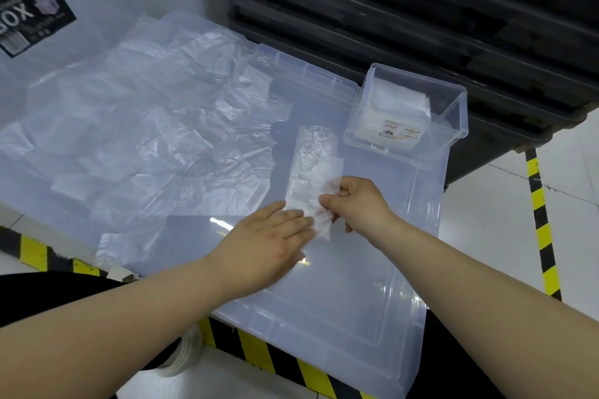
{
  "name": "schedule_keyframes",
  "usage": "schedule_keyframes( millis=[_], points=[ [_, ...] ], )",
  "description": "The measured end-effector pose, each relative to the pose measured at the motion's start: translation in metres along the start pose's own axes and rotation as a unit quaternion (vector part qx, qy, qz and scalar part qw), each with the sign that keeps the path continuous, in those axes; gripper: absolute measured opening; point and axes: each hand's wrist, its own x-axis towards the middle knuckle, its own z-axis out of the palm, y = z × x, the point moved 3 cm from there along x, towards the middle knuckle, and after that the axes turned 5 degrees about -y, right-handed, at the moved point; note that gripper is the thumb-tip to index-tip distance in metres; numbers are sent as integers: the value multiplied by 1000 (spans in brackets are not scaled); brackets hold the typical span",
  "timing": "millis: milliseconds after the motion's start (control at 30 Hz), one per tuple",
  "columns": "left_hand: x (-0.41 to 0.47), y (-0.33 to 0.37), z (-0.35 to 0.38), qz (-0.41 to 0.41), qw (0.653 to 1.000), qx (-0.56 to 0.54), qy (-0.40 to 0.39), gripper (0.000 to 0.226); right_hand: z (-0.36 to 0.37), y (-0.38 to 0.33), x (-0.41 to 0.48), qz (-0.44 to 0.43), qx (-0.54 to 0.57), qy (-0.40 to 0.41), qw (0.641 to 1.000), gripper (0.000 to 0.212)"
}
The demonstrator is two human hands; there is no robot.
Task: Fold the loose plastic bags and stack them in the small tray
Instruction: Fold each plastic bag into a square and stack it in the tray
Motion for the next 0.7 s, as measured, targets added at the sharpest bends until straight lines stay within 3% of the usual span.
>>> schedule_keyframes(
  millis=[133, 300, 400, 467, 567, 633, 700],
  points=[
    [-7, -3, 5, -31, 999, 2, -43, 47, -2, -5, -1, 5, 23, -16, 1000, 8],
    [-7, -8, 5, -73, 993, -8, -93, 73, -7, -2, -11, 66, 83, -54, 993, 16],
    [-5, -8, 5, -71, 995, 7, -76, 74, -4, -3, -18, 90, 88, -89, 988, 22],
    [-5, -8, 5, -67, 996, 4, -52, 75, -10, -2, -20, 85, 70, -66, 992, 23],
    [-6, -10, 4, -66, 998, -4, -25, 69, -20, 0, -22, -63, -130, 37, 989, 25],
    [-6, -12, 5, -65, 998, -4, -4, 55, -14, -2, -30, -267, -296, 96, 912, 26],
    [-6, -13, 5, -65, 998, -3, 8, 51, 1, 3, -36, -384, -415, 103, 819, 35]
  ],
)
